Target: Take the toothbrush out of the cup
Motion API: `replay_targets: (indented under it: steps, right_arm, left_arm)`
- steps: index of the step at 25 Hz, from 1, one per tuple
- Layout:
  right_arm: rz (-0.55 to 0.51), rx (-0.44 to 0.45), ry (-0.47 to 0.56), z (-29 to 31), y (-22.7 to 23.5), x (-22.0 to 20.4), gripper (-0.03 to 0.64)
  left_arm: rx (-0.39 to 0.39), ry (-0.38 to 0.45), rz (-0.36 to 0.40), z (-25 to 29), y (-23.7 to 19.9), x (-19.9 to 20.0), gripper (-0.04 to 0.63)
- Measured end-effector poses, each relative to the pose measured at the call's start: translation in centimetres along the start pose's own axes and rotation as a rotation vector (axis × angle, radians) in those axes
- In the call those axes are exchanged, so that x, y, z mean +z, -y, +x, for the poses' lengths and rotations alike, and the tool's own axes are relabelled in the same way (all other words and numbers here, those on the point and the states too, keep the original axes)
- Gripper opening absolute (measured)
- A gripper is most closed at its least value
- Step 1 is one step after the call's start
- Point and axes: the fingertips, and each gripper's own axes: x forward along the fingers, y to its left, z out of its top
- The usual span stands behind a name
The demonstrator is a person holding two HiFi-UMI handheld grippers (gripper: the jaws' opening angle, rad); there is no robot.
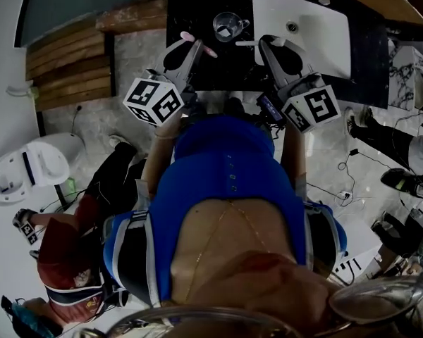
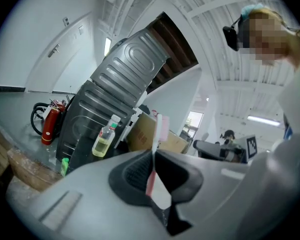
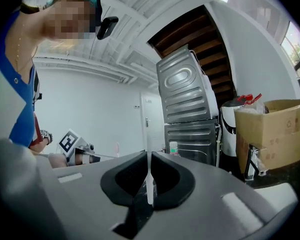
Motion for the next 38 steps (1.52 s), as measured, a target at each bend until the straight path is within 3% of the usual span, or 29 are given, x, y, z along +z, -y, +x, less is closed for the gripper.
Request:
replay_targets:
  steps: [13,38]
  right_arm:
    - [0.007,-0.028,-0.075,0.0,0.3,-2.7,0.020]
    - [0.020,-0.006,-0.119,0.0,0.6,-3.9,0.020]
  left_arm:
    - [-0.050,-0.028,-0.020,2.0,2.0,-0.3,0.015]
    - [-0.062,-0.066,-0.014,2.8,3.0,-1.1,0.015]
